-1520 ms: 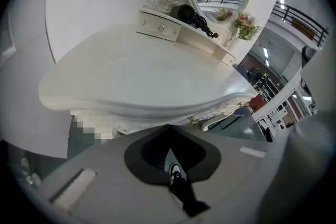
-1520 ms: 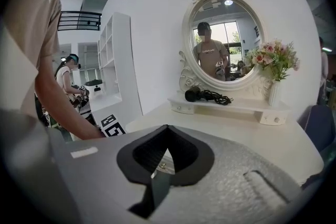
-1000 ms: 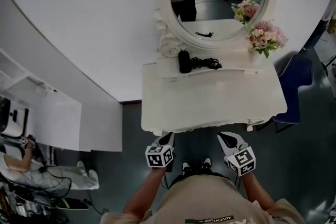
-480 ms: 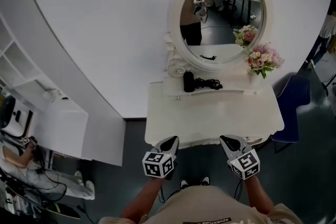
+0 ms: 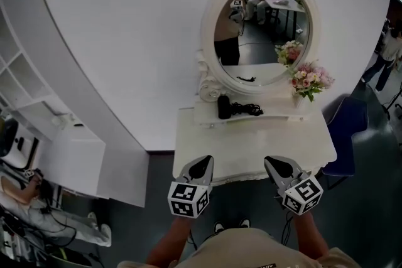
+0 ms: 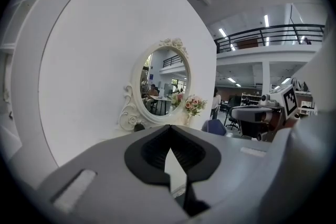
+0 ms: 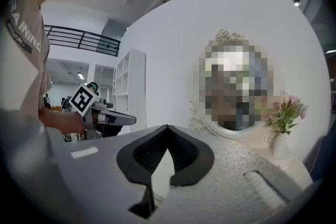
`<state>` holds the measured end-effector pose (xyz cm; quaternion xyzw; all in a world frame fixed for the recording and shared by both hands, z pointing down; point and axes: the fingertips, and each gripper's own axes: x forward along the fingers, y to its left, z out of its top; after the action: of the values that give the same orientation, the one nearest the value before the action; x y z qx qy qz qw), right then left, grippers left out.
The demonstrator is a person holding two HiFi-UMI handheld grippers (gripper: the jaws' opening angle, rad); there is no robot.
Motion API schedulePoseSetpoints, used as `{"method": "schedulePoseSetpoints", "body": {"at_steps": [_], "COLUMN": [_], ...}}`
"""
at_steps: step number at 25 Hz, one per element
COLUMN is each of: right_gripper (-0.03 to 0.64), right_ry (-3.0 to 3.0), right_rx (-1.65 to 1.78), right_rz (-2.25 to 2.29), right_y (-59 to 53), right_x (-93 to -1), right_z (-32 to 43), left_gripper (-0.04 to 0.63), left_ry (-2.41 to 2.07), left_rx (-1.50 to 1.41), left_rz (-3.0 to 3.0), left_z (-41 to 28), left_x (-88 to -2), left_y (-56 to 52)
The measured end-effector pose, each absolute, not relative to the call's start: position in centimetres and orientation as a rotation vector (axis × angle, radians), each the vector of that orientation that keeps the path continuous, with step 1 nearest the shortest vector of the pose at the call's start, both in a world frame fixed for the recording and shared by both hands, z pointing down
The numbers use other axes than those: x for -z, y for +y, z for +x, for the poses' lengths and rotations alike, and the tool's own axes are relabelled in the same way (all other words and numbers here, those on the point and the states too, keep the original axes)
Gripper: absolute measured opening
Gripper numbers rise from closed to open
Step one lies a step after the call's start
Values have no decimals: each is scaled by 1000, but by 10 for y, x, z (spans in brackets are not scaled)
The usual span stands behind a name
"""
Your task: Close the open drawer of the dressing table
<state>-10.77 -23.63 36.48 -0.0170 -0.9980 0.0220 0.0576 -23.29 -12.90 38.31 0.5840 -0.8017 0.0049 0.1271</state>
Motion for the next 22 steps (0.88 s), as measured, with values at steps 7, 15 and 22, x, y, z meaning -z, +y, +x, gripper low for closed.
{"method": "schedulePoseSetpoints", "body": {"at_steps": [7,15,22], "right_gripper": [2,2,2], "right_ry": [-3100,-3105,-3124], "right_rx": [40,98,131], "right_rz": [38,15,28], "right_y": [-246,-238,-250], "right_x": [-335,-336,-328], "right_z": [-93,-93,-102], "left_gripper": [17,17,17], "left_ry": [-2398,-2415,-2453], "left_rx": [-39,-102,-63], "left_rz": [1772,1774,1782], "left_z": [-225,-217,-226], "left_x": [-342,-343,-332], "left_y": [-133,-135,-140]}}
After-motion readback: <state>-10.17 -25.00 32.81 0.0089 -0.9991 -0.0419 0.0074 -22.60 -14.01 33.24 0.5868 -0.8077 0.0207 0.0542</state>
